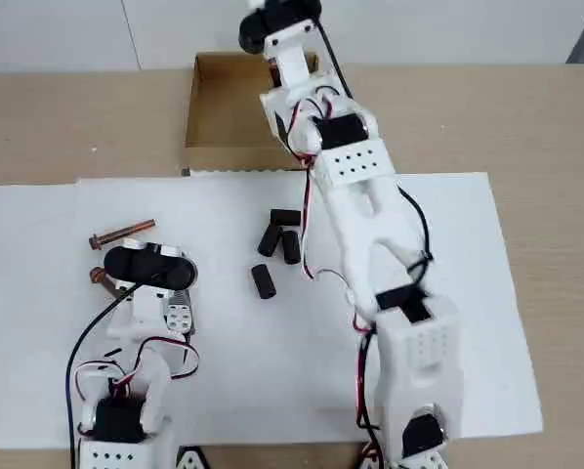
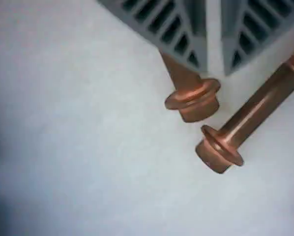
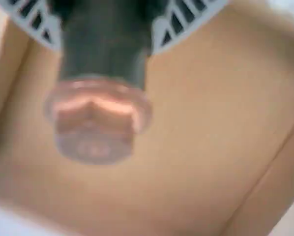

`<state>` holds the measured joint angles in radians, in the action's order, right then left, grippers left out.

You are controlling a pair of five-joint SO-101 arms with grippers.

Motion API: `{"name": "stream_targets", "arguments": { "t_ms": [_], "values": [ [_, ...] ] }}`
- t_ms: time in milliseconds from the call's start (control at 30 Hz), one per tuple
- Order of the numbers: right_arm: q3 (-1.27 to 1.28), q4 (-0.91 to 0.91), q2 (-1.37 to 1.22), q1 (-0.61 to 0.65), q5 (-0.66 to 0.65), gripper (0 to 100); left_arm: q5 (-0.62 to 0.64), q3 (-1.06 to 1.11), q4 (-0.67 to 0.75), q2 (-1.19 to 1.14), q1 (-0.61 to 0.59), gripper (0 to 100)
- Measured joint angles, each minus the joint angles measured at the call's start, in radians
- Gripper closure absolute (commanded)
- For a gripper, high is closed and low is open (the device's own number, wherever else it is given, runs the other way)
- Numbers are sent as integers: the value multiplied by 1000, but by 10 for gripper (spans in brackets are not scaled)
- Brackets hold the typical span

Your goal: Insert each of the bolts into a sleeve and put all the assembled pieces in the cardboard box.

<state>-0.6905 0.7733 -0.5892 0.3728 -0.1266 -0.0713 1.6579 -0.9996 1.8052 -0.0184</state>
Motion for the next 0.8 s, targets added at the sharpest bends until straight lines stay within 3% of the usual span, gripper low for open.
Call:
{"name": "stream_targets", "arguments": {
  "t_ms": [267, 467, 800],
  "values": [
    [-285, 0, -292, 0, -28, 989, 0, 0, 0, 0, 0, 993],
    [-325, 12, -373, 0, -28, 840, 0, 0, 0, 0, 0, 993],
    [-358, 75, -376, 0, -28, 943, 0, 0, 0, 0, 0, 993]
  ]
}}
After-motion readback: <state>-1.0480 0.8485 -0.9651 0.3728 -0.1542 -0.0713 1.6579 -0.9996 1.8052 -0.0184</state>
